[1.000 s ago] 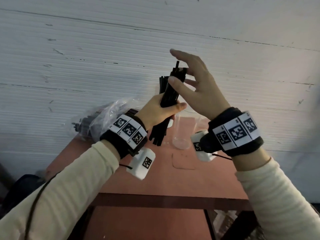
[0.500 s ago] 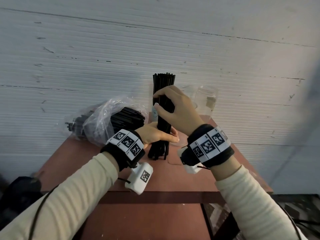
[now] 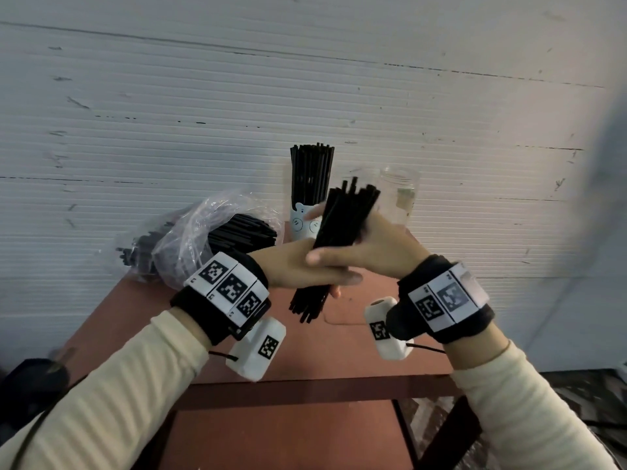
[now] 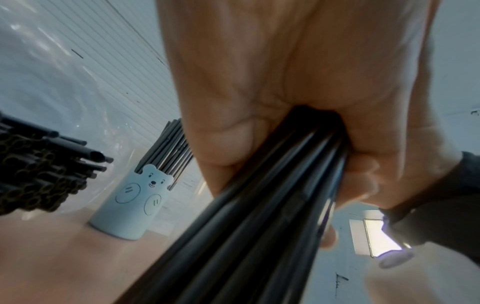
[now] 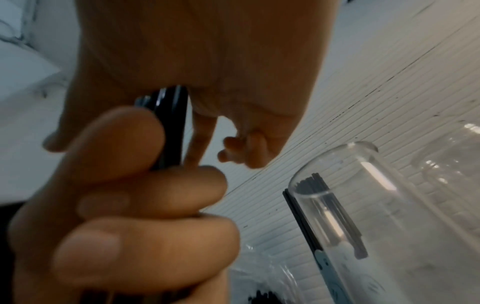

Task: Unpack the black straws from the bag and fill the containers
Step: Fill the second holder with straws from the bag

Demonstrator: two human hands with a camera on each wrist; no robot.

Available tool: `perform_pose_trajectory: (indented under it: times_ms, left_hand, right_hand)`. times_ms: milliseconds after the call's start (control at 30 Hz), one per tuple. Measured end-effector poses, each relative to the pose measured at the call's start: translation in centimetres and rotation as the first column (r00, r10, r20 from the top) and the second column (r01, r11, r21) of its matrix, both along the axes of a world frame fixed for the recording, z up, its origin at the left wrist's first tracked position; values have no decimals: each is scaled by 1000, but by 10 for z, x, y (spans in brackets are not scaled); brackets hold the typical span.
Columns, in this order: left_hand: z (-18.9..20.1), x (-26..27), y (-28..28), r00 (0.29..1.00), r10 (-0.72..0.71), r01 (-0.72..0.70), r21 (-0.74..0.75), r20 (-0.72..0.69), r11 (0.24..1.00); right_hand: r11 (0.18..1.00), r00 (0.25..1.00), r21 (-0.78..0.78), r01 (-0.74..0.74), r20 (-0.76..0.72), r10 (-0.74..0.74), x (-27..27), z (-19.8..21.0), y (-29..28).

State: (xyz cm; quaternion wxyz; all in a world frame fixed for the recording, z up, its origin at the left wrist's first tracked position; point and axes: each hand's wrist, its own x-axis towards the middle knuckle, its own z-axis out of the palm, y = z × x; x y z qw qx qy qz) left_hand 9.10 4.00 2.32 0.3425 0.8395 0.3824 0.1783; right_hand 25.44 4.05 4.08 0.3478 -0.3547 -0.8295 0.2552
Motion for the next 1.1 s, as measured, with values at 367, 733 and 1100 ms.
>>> perform_pose_trajectory:
  times_ms: [367,733,1100]
  left_hand:
    - [-5,27,31,785,295,-454,182,545,872]
    - [-15,46,75,819,437,-459,-34,372,888]
    - [-10,47,69,802,460,-489,-25,380,872]
  right_hand:
    - [955,882,198,219,-459,-107,22,51,11]
    - [897,884,-53,439,-155,-442,30,63,83]
    - [844,880,-331,422,374,-294,22,51,106]
